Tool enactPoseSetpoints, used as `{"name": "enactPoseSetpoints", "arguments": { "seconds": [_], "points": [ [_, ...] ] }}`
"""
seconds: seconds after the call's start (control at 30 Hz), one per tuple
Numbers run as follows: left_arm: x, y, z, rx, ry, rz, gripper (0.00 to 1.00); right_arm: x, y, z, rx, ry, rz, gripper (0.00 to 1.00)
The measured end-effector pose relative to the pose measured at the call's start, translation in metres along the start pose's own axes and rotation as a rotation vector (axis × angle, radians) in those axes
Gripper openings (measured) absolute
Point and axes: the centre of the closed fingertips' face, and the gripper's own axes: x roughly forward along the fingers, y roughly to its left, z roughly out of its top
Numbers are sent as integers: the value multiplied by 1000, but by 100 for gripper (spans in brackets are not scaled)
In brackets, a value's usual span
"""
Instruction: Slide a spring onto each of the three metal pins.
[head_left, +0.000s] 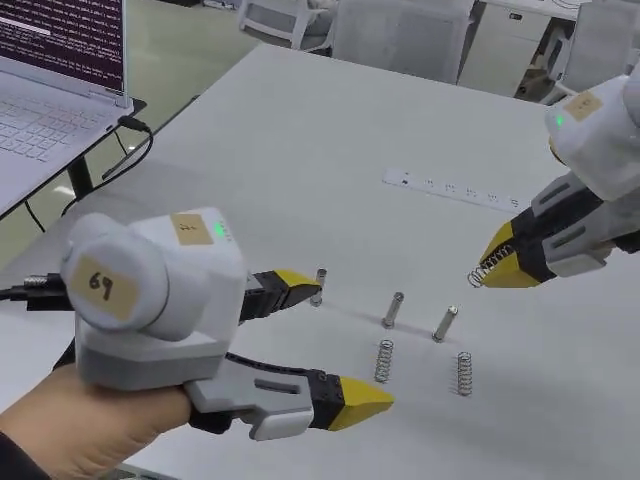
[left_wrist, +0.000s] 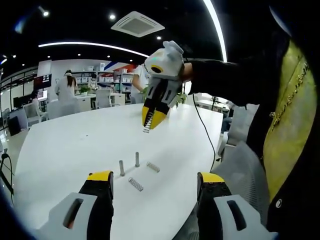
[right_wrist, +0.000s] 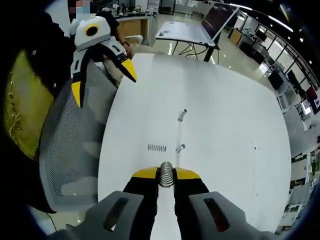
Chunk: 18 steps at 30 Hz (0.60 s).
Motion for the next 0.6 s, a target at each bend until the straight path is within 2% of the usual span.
{"name": "enactPoseSetpoints", "arguments": {
  "seconds": [0.3, 0.6],
  "points": [
    [-3, 7, -3, -3, -1, 23, 65, 19, -20, -16, 58, 41, 24, 8],
    [-12, 26, -13, -20, 11, 67, 67, 30, -31, -29, 98, 64, 30, 8]
  ]
}}
